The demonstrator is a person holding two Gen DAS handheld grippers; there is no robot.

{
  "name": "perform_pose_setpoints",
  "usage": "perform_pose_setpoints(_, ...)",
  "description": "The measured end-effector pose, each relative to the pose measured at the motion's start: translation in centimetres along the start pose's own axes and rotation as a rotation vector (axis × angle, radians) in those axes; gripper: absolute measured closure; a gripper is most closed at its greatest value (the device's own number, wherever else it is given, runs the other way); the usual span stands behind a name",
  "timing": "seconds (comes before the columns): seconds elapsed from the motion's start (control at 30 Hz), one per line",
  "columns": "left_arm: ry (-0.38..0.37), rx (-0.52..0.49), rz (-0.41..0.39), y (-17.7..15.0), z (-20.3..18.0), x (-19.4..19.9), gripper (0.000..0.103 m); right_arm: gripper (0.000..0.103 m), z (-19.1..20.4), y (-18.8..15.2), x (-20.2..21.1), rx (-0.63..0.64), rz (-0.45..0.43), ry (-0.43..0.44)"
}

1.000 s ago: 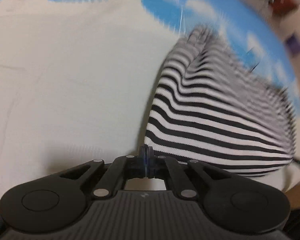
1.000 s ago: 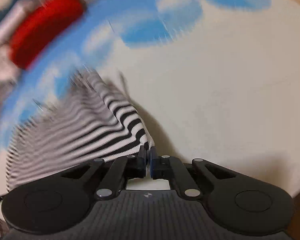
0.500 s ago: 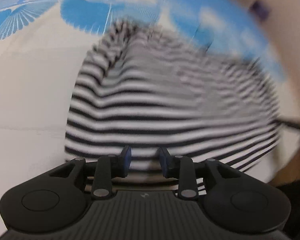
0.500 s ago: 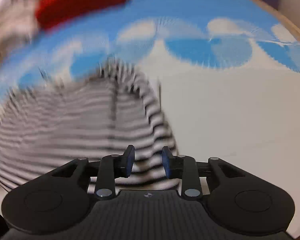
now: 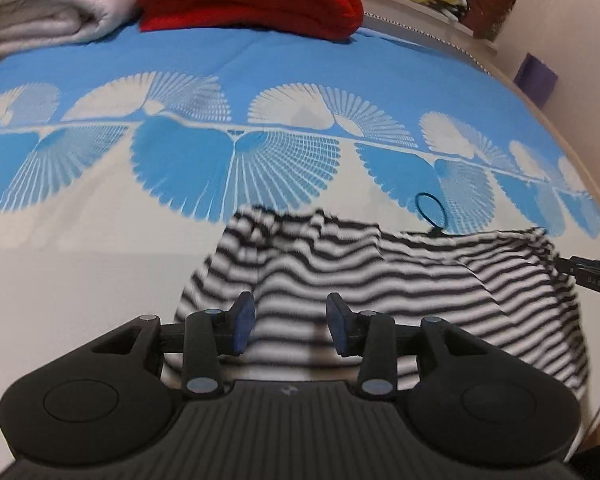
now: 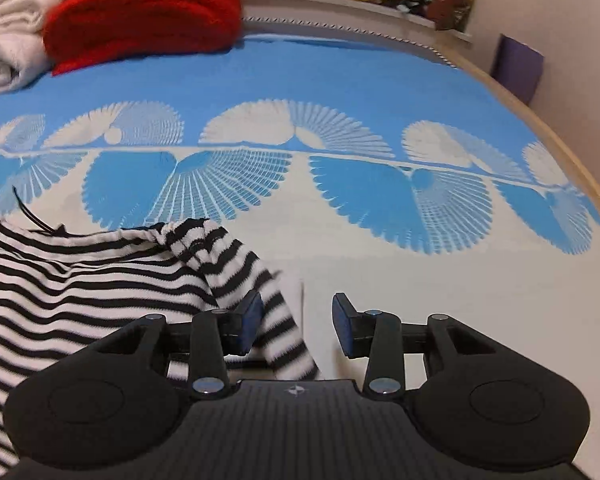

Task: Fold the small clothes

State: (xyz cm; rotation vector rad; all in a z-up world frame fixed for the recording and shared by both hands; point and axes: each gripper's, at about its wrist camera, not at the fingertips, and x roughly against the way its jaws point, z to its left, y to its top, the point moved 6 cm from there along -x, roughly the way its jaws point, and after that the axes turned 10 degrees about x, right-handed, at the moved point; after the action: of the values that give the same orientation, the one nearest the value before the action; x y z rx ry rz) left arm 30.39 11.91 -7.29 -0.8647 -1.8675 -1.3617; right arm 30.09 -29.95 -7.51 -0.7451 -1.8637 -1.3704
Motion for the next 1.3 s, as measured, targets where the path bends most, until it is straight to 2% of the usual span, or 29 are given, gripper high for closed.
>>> perform_pose_setpoints(0.03,0.007,0.000,0.000,0.3,0.0,-0.7,0.060,0.064,0.3,0.3,-0.7,0.004,0.010,-0.004)
perform_pose_setpoints(0.07,0.013,0.001,0.004,0.6,0.2,-2.1,0.065,0.077,0.5,0.2,-1.4,0.001,0.020,0.000)
perform_pose_setpoints(0.1,0.019,-0.002,0.006,0.9,0.4,-3.0,0.069,0.097,0.5,0.4,-1.8,-0.009,0.028,0.015)
perform_pose_setpoints(0.13,0.029,-0.009,0.005,1.3,0.4,-4.1,0.077,0.101,0.7,0.6,-2.4,-0.021,0.033,0.030)
perform_pose_setpoints(0.2,0.070,-0.018,-0.006,1.7,1.2,-5.6,0.077,0.101,0.7,0.9,-2.9,-0.048,0.030,0.023)
perform_pose_setpoints(0.37,0.155,0.036,-0.039,2.5,3.3,-7.2,0.078,0.102,-0.3,1.5,-3.6,-0.111,0.006,-0.031)
perform_pose_setpoints(0.47,0.140,0.066,0.000,2.4,4.1,-7.1,0.077,0.100,-0.1,1.9,-4.1,-0.110,0.002,-0.062)
perform_pose_setpoints(0.57,0.111,0.085,0.028,2.5,4.6,-5.3,0.076,0.099,0.6,1.3,-5.0,-0.081,0.070,-0.053)
perform_pose_setpoints(0.63,0.065,0.096,0.000,2.6,4.5,-2.3,0.071,0.090,0.6,1.0,-4.5,-0.056,0.086,-0.097)
perform_pose_setpoints(0.7,-0.030,0.086,-0.009,1.9,4.0,0.7,0.069,0.085,0.3,1.4,-2.5,-0.083,0.029,-0.099)
perform_pose_setpoints(0.77,-0.153,0.032,0.034,0.2,2.6,2.2,0.069,0.081,0.6,1.7,-0.1,-0.092,-0.030,-0.046)
perform_pose_setpoints(0.83,-0.219,-0.066,0.113,-2.3,1.1,2.0,0.070,0.076,1.5,1.2,2.1,-0.054,-0.057,0.050)
perform_pose_setpoints(0.87,-0.211,-0.146,0.157,-3.9,0.2,1.4,0.070,0.074,2.3,0.4,3.0,-0.025,-0.044,0.119)
perform_pose_setpoints(0.93,-0.118,-0.345,0.211,-7.2,-0.9,-0.3,0.069,0.074,3.5,-1.3,3.8,0.007,0.017,0.235)
perform_pose_setpoints(0.97,-0.059,-0.407,0.223,-8.4,-1.1,-1.0,0.069,0.073,4.0,-2.6,4.0,0.031,0.068,0.284)
perform_pose_setpoints(1.0,-0.022,-0.434,0.213,-8.9,-1.4,-1.0,0.069,0.073,4.4,-3.8,4.0,0.059,0.115,0.294)
perform_pose_setpoints(1.07,-0.008,-0.414,0.181,-8.7,-2.1,0.5,0.068,0.073,4.3,-6.0,4.0,0.118,0.195,0.239)
perform_pose_setpoints(1.1,-0.022,-0.384,0.158,-8.4,-2.6,1.7,0.068,0.073,3.7,-6.6,4.5,0.120,0.196,0.217)
perform_pose_setpoints(1.17,-0.063,-0.322,0.146,-8.8,-3.2,3.2,0.067,0.073,2.7,-7.2,5.2,0.072,0.191,0.230)
perform_pose_setpoints(1.23,-0.067,-0.294,0.215,-10.5,-3.2,2.6,0.062,0.073,2.4,-8.9,4.7,0.111,0.268,0.191)
perform_pose_setpoints(1.3,0.032,-0.303,0.308,-12.8,-1.9,1.1,0.061,0.072,2.8,-10.9,4.3,0.244,0.337,0.120)
